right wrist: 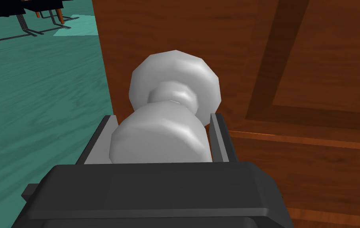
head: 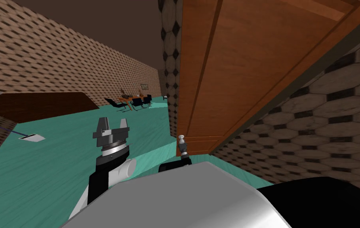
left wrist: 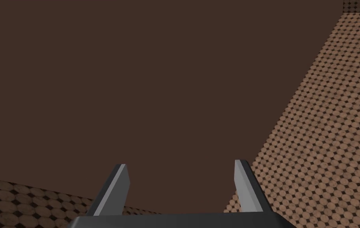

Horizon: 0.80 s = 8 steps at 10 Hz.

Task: Push the door open

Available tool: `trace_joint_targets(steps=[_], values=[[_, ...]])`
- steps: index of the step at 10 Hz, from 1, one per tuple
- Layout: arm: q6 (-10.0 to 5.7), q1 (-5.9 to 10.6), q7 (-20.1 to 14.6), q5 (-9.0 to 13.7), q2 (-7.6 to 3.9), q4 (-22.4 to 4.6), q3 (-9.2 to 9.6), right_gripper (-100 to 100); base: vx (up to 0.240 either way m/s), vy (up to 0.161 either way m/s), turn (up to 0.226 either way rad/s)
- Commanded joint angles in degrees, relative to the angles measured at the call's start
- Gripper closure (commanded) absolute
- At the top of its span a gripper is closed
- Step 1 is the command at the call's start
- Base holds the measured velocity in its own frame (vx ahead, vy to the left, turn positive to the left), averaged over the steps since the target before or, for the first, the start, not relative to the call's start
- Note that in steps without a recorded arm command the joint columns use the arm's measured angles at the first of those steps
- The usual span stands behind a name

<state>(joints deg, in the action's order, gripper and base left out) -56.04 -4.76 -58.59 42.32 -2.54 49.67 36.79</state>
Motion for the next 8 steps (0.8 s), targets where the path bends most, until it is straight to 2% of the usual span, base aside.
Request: trace_joint_targets(steps=[1,4,5,7,8], values=[[-0.57,-1.5,1.4,0.9,0.32,0.7,-0.53,100,-0.177,-0.072,0.283],[-0.82,-3.15,3.0,1.8,1.45,2.4,-0.53,100,-0.169,-0.08,0.214],[-0.93,-3.92,3.7,2.2,2.13,3.2,-0.54,100,-0.193,-0.072,0.311],[-1.07,-4.89,4.6,2.8,3.13,4.2,-0.54,100,-0.158,-0.081,0.197],[-0.72,-4.79,4.5,2.6,2.67,4.1,-0.51,100,-0.071,-0.035,0.053]])
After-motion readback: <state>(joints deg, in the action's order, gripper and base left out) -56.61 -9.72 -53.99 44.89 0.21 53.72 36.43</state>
